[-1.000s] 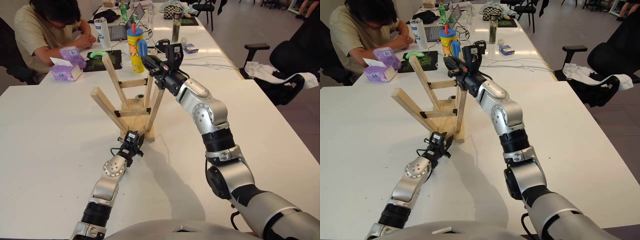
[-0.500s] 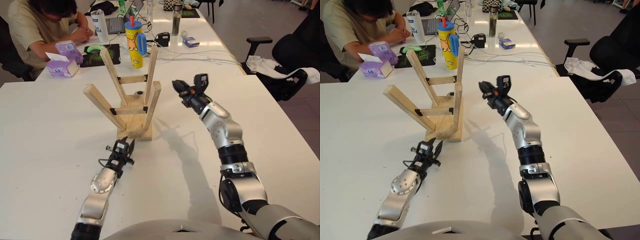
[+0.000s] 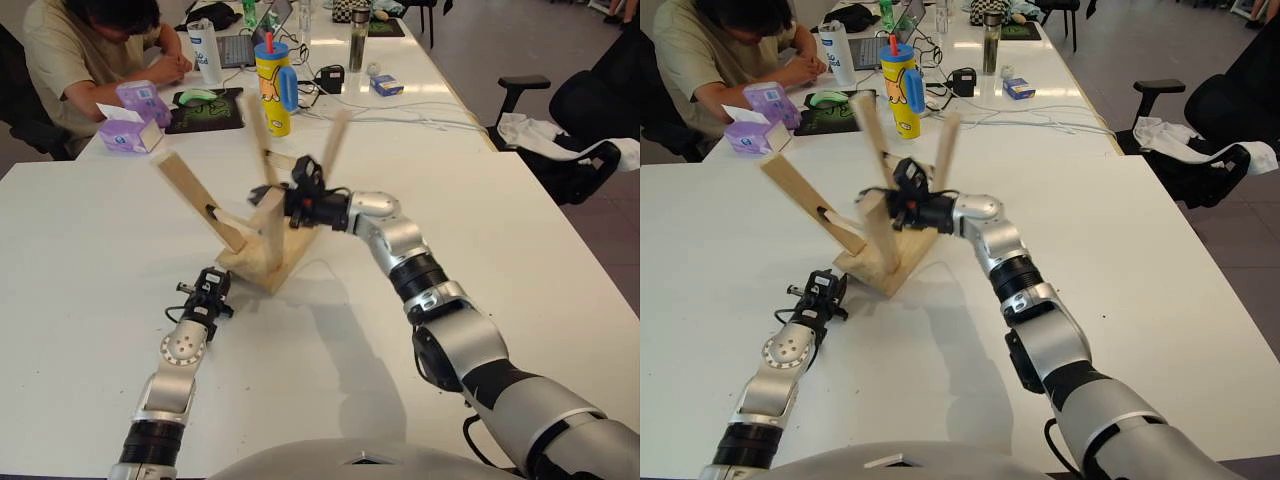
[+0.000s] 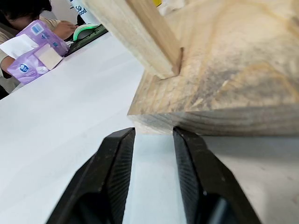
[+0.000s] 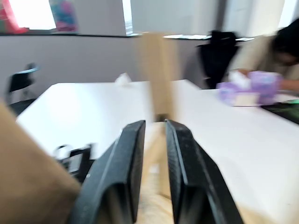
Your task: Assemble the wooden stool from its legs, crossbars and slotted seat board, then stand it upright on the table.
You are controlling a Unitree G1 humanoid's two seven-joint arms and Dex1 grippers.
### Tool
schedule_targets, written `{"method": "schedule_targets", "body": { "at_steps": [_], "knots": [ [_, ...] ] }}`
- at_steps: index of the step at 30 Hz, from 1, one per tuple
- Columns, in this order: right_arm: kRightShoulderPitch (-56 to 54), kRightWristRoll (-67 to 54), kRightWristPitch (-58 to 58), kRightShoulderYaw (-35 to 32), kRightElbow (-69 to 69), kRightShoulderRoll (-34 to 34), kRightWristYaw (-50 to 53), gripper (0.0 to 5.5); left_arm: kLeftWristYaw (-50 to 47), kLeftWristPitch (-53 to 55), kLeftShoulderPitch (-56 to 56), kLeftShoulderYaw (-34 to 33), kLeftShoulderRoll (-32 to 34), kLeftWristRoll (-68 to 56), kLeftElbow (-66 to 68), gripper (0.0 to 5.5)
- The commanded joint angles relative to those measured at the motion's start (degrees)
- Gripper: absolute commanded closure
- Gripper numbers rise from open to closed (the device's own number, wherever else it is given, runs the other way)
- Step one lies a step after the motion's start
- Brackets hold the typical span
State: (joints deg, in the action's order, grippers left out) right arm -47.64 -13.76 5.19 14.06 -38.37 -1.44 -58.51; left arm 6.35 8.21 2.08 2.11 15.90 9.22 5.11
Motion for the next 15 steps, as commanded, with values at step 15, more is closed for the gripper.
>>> {"method": "schedule_targets", "body": {
  "at_steps": [15],
  "knots": [
    [47.88, -6.24, 29.57, 0.83, 62.77, 7.4, 27.9, 4.69, -4.23, 5.35, 9.61, -0.59, -5.42, -0.23, -12.15, 3.95]
  ]
}}
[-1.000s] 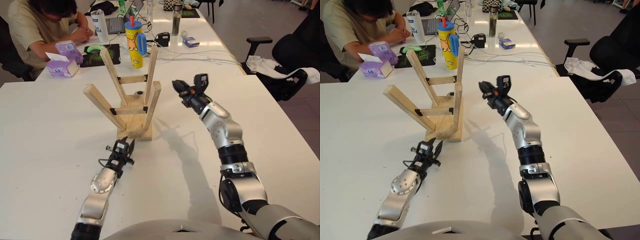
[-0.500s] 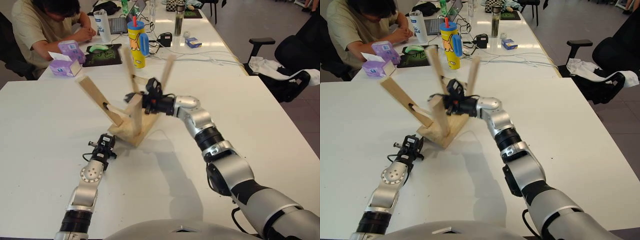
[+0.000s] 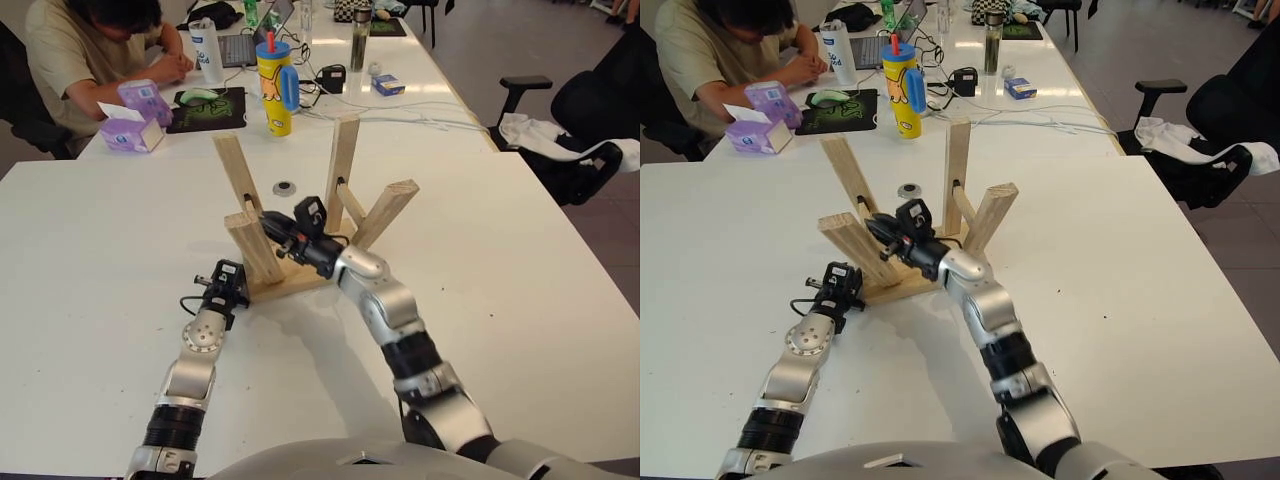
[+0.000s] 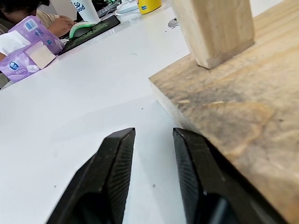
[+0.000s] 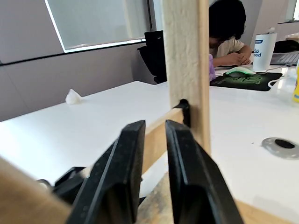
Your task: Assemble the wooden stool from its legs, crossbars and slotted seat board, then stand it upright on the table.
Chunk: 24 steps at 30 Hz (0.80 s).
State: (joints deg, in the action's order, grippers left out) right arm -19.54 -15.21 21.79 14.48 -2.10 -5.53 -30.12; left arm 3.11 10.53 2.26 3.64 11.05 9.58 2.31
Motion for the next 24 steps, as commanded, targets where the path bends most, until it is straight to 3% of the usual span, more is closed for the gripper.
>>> {"method": "schedule_targets", "body": {
  "at_steps": [1, 4, 7, 9, 17, 24],
  "knots": [
    [22.59, -3.6, 11.84, -0.48, 28.07, 13.71, -0.62, 4.69, -0.67, 3.29, 11.05, -2.64, -0.31, -0.84, -11.34, 3.95],
    [30.24, 1.06, 4.31, -4.13, 31.19, 19.37, -1.21, 4.69, 1.17, 4.13, 16.5, -3.53, 0.8, -1.68, -17.15, 3.95],
    [33.33, 1.91, 0.39, -16.36, 26.56, 19.6, 5.73, 4.69, 4.35, 6.41, 20.38, -2.14, 1.99, -2.28, -19.81, 3.95],
    [31.03, 3.64, -2.0, -19.88, 20.59, 21.14, 8.4, 4.69, 5.68, 7.27, 20.73, -1.42, 2.26, -2.77, -19.81, 3.95],
    [10.79, 9.73, -9.93, -15.12, -12.81, 20.37, 8.23, 4.69, 7.47, 7.9, 13.15, 0.3, 2.93, -2.43, -12.05, 3.95],
    [5.92, 10.45, -10.66, -10.68, -20.65, 18.44, 4.28, 4.69, 12.05, 11.1, 12.03, 2.42, 3.65, -5.01, -11.47, 3.95]
  ]
}}
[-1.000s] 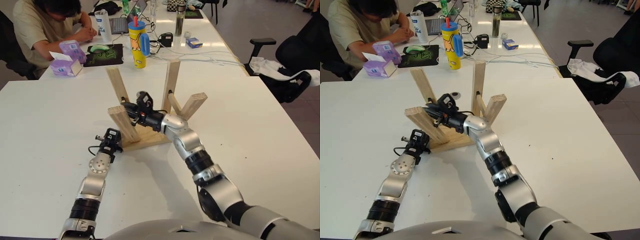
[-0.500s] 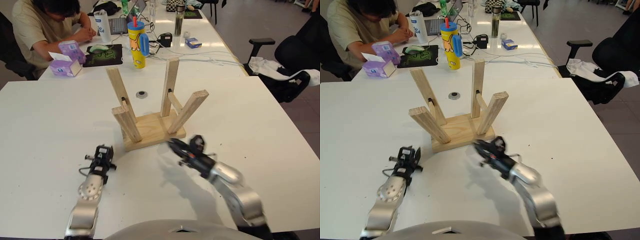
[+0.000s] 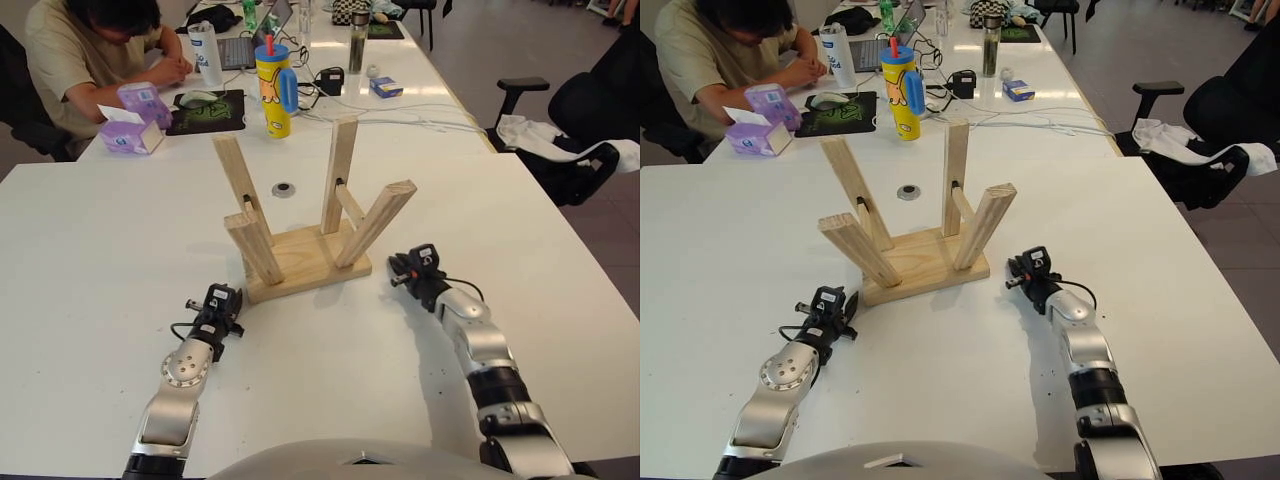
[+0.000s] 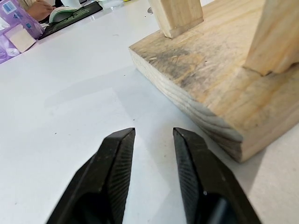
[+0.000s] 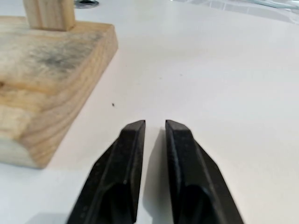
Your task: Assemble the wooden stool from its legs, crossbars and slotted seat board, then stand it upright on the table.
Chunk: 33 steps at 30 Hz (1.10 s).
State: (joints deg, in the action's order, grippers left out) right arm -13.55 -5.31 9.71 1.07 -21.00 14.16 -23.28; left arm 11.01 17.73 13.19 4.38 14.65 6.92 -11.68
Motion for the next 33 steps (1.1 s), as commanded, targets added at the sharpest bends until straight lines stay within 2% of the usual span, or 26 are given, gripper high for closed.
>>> {"method": "schedule_targets", "body": {
  "at_steps": [1, 7, 10, 13, 16, 20, 25, 27, 30, 32, 33],
  "knots": [
    [0.27, 0.39, 1.91, 3.95, -0.98, -1.38, -4.02, 4.69, 5.86, 4.5, 1.08, 2.7, 0.55, -3.01, 2.35, 3.95],
    [4.72, -3.24, 11.58, 7.29, 12.93, -1.36, -7.87, 4.69, 11.2, 10.55, 0.1, 6.46, 3.14, -5.11, -3.27, 3.95],
    [3.53, -5.64, 14.93, 7.23, 18.24, -2.61, -7.96, 4.69, 15.51, 9.86, -4.01, 7.32, 1.07, -11.06, -6.02, 3.95],
    [-0.75, -12.31, 22.62, 4.08, 26.91, -3.31, -8.97, 4.69, 18.37, 16.05, -12.5, 3.98, -2.6, -23.86, -15.26, 3.95],
    [-5.21, -17.72, 30.05, 2.57, 34.74, -1.68, -11.56, 4.69, 17.27, 23.97, -20.4, -0.82, -3.47, -32.83, -20.77, 3.95],
    [-9.41, -21.16, 36.78, 0.29, 37.83, -1.75, -10.9, 4.69, 16.68, 27.5, -23.73, -5.25, -1.98, -35.72, -21.11, 3.95],
    [-10.5, -17.57, 36.66, -3.04, 33.21, -1.07, -9.06, 4.69, 17.47, 30.6, -22.94, -6.12, -0.02, -37.16, -23.04, 3.95],
    [-10.22, -15.02, 35.16, -4.65, 29.56, -0.25, -7.43, 4.69, 19.53, 30.64, -19.59, -2.86, 3.0, -35.66, -24.41, 3.95],
    [-7.97, -10.46, 32.02, -5.51, 24.05, 1.88, -5.22, 4.69, 23.7, 23.95, -11.25, 4.98, 11.9, -26.58, -23.42, 3.95],
    [-5.79, -8.8, 30.36, -5.7, 22.52, 2.76, -4.54, 4.69, 23.99, 16.97, -6.8, 6.91, 16.38, -19.93, -18.42, 3.95],
    [-4.73, -8.45, 29.59, -6.25, 21.61, 2.81, -3.94, 4.69, 23.42, 13.67, -5.16, 5.43, 17.02, -18.25, -14.91, 3.95]
  ]
}}
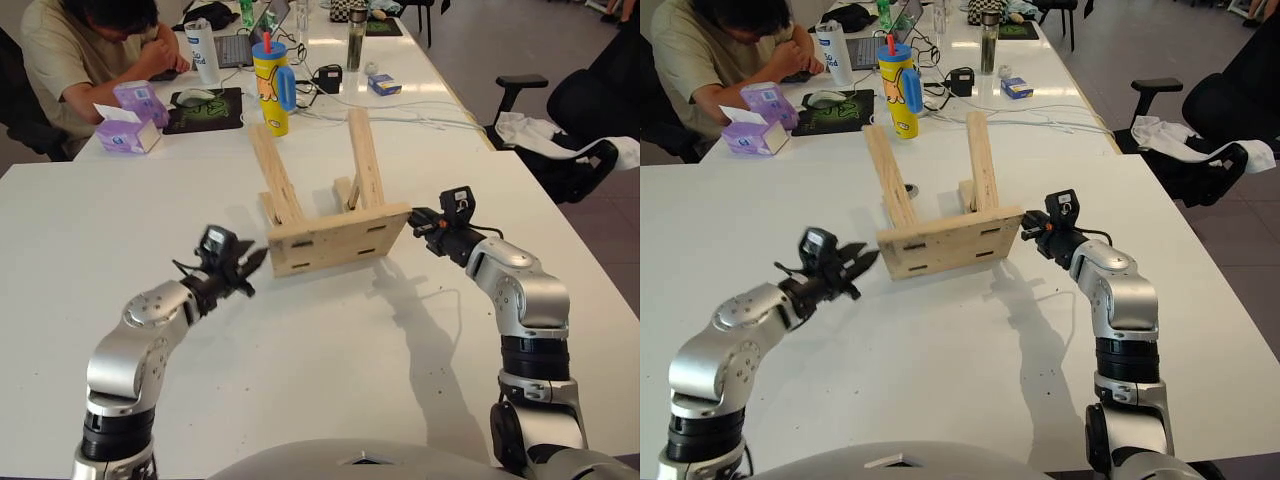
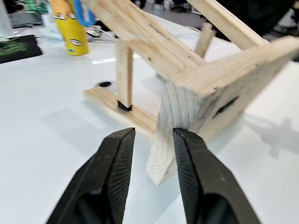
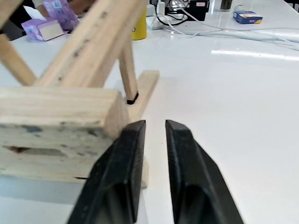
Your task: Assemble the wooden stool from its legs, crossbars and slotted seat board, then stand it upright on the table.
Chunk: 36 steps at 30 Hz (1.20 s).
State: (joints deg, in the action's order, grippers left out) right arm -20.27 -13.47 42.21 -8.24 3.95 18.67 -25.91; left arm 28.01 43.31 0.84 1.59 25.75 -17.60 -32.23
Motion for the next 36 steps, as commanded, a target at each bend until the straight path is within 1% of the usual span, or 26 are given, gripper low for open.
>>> {"method": "schedule_targets", "body": {
  "at_steps": [1, 3, 6, 9, 10, 13, 15, 20, 25, 29, 36],
  "knots": [
    [2.75, 0.14, -3.58, 2.89, -4.09, -1.48, -0.91, 4.69, 5.82, -15.08, 8.08, 7.13, 6.66, 7.91, 8.39, 3.95],
    [4.47, 0.78, -5.31, 2.81, -4.88, -0.97, -0.29, 4.69, 4.99, -20.86, 8.45, 4.08, 7.1, 9.16, 13.79, 3.95],
    [6.86, 0.78, -6.39, 2.62, -4.31, -0.98, 0.5, 4.71, 6.68, -30.9, 8.12, 1.27, 7.18, 9.22, 18.08, 3.57],
    [8.41, 0.59, -6.88, 2.18, -4.29, -1.39, 1.47, 4.71, 9.49, -36.61, 7.96, 0.12, 6.33, 6.87, 19.08, 3.14],
    [8.88, 0.62, -7.2, 2.16, -4.34, -1.23, 1.67, 4.71, 10.8, -37.67, 7.99, 0.61, 6.35, 6.35, 19.15, 2.82],
    [8.64, 0.85, -8.16, 2.31, -6.33, -0.32, 1.2, 4.71, 13.83, -38.72, 9.65, 2.99, 6.84, 6.34, 17.9, 2.34],
    [8.56, 0.72, -8.48, 1.99, -7.06, -0.08, 1.13, 4.71, 14.41, -38.54, 9.15, 3.47, 6.38, 6.24, 18.66, 2.01],
    [8.26, 0.38, -9.43, 1.99, -8.58, -0.4, 1.23, 4.71, 12.12, -35.39, 6.92, 5.77, 1.87, 5.12, 16.86, 1.34],
    [6.95, 1.23, -10.84, 3.18, -10.69, -0.15, 0.92, 4.71, 8.58, -31.16, 4.76, 8.28, -2.78, 5.35, 15.98, 1.34],
    [6.19, 1.34, -11.55, 3.47, -11.52, -0.32, 0.96, 4.71, 5.51, -25.37, 2.72, 6.62, -5.29, 2.73, 14.96, 1.9],
    [6.26, 1.71, -12.73, 3.8, -11.98, -1.26, 2.23, 4.71, 6.56, -19.35, 1.72, 7.13, -4.97, -0.55, 13.4, 2.93]
  ]
}}
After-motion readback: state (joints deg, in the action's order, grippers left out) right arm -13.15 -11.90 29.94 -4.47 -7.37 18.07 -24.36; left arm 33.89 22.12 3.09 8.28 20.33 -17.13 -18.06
